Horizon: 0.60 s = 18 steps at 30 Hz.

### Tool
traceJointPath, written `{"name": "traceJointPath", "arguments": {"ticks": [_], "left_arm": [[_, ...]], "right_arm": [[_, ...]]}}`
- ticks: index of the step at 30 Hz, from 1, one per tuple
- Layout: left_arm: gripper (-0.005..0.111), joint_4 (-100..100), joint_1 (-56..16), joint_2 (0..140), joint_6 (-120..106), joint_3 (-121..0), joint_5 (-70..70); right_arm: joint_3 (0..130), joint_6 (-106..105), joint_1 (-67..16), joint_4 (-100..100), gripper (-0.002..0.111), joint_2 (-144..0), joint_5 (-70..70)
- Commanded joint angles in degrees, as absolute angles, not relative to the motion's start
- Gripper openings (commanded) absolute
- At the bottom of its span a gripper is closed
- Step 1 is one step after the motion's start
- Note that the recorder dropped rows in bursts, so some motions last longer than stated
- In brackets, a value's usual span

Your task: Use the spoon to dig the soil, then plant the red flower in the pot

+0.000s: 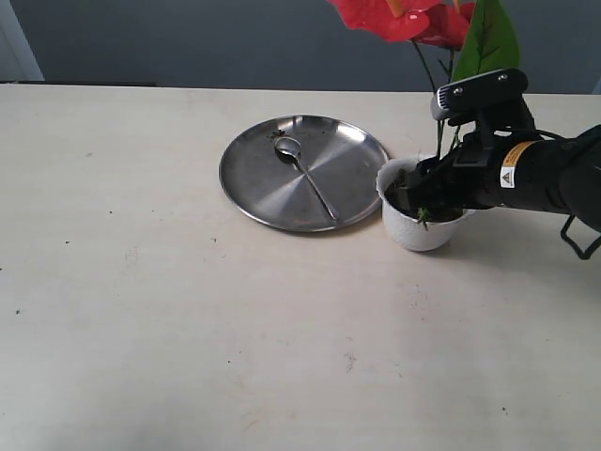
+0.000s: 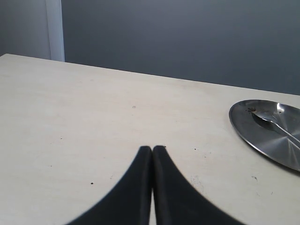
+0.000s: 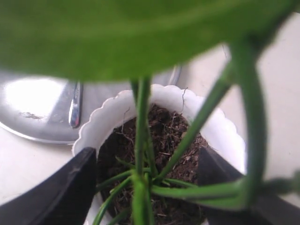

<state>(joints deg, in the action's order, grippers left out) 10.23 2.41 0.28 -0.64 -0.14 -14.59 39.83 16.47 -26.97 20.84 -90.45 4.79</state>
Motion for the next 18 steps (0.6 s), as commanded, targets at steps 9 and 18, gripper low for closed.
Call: {"name": "traceJointPath", "arguments": {"ticks": [9, 18], "left_arm": [[0.000, 10.14, 2.04, 0.00, -0.58, 0.00, -13.72], [0.000, 10.14, 2.04, 0.00, -0.58, 0.00, -13.72]], "right_arm": [[39.14, 16.45, -27.16, 20.92, 0.061, -86.35, 0.50], [39.14, 16.57, -27.16, 19.27, 0.061, -82.97, -1.62]]}}
